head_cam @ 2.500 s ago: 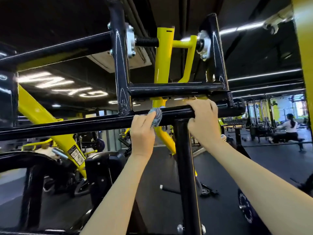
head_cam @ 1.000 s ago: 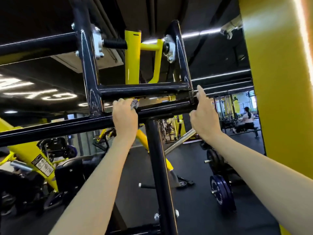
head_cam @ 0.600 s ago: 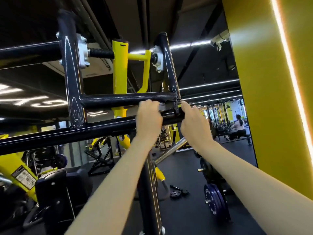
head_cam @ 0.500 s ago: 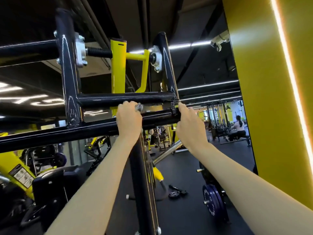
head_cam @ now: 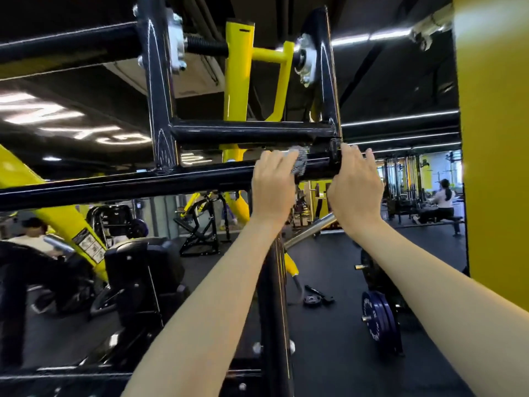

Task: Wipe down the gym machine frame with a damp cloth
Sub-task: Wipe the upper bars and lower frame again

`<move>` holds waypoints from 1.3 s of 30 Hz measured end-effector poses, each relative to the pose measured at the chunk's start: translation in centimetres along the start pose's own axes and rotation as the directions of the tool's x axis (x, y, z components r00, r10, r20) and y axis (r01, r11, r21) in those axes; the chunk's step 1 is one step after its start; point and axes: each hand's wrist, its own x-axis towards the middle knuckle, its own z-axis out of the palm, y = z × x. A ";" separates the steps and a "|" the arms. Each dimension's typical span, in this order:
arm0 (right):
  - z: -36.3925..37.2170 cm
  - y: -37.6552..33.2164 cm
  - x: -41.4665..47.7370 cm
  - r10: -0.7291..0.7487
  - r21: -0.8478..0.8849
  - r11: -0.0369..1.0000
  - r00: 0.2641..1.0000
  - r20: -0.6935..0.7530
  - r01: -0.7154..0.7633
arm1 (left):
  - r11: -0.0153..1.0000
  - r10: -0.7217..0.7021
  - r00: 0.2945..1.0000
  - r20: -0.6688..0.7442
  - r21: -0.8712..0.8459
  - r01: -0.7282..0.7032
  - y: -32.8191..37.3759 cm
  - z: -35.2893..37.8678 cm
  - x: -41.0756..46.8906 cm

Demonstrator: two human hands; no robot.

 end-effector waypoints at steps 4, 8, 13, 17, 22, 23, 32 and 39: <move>0.3 0.5 0.1 -0.061 -0.084 0.994 0.998 0.021 0.063 | 0.977 -0.068 0.988 -0.136 0.193 0.094 -9.1 -4.8 -2.5; -0.6 -0.5 0.3 0.014 -0.078 0.997 0.991 0.134 -0.003 | 0.898 -0.324 0.944 -0.061 0.295 0.327 -13.1 -9.9 -3.6; -2.2 -1.3 -1.0 0.077 -0.160 0.987 0.956 0.282 -0.032 | 0.594 -0.772 0.634 0.047 0.410 0.692 -10.7 -12.7 -5.4; -1.9 -3.7 -8.1 0.114 0.033 0.991 0.952 0.283 -0.128 | 0.199 -0.961 0.145 0.236 0.225 0.954 -9.4 -14.4 -13.2; -2.6 -7.2 -18.8 0.125 0.367 0.831 0.783 0.609 -0.418 | -0.340 -0.754 -0.217 0.620 -0.086 0.936 -6.1 -18.7 -19.9; -2.8 -8.0 -20.7 0.124 0.354 0.783 0.685 0.717 -0.512 | -0.367 -0.710 -0.229 0.666 -0.072 0.927 -5.8 -19.6 -20.5; -3.3 -18.8 -28.9 -0.087 -0.026 0.193 -0.044 0.995 -0.981 | -0.361 -0.629 -0.194 0.753 -0.062 0.930 -7.7 -26.4 -25.0; -1.9 -26.8 -32.6 0.008 -0.056 0.182 -0.055 0.998 -0.982 | -0.399 -0.595 -0.256 0.762 -0.003 0.917 -12.9 -33.9 -29.4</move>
